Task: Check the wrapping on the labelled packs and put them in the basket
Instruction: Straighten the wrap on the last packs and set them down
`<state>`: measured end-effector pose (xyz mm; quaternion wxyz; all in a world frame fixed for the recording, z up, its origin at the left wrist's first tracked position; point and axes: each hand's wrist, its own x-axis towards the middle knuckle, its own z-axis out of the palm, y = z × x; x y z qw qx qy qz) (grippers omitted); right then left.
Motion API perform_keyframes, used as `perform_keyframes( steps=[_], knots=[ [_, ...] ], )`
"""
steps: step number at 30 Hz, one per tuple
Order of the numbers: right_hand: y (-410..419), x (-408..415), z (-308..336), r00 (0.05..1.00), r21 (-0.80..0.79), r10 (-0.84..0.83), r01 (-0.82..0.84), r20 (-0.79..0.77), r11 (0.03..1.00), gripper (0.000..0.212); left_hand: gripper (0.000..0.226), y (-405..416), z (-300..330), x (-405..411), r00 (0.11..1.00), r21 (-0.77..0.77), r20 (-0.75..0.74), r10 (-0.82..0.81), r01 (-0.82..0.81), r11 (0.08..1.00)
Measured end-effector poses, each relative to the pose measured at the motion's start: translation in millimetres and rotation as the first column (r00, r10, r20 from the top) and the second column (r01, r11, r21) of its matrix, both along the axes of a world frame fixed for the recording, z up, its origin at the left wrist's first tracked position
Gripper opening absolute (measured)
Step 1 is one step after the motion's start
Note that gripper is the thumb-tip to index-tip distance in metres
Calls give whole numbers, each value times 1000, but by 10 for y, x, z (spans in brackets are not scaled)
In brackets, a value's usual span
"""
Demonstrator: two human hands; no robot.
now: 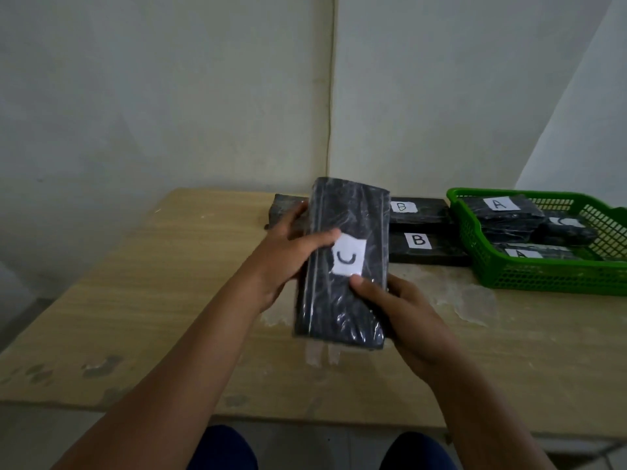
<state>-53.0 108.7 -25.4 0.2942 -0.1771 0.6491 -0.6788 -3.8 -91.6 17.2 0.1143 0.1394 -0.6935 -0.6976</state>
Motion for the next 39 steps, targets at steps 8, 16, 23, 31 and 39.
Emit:
perform_keyframes(
  steps=[8, 16, 23, 31, 39],
  knots=[
    [130, -198, 349, 997, 31, -4, 1, 79, 1000, 57, 59, 41, -106, 34, 976, 115, 120, -181, 168, 979],
    [115, -241, 479, 990, 51, -84, 79, 110, 996, 33, 39, 75, -73, 43, 975, 256, 75, -209, 184, 949],
    [200, -284, 341, 966, -68, -23, 42, 258, 997, 47, 14, 172, 113, 88, 980, 118, 120, -160, 146, 982],
    [172, -227, 376, 998, -4, -32, 32, 56, 999, 56, 10, 185, 164, 95, 992, 156, 90, -92, 77, 985],
    [210, -109, 249, 722, 72, 20, 42, -692, 997, 83, 41, 194, 243, 115, 997, 342, 78, 8, -34, 939]
  ],
)
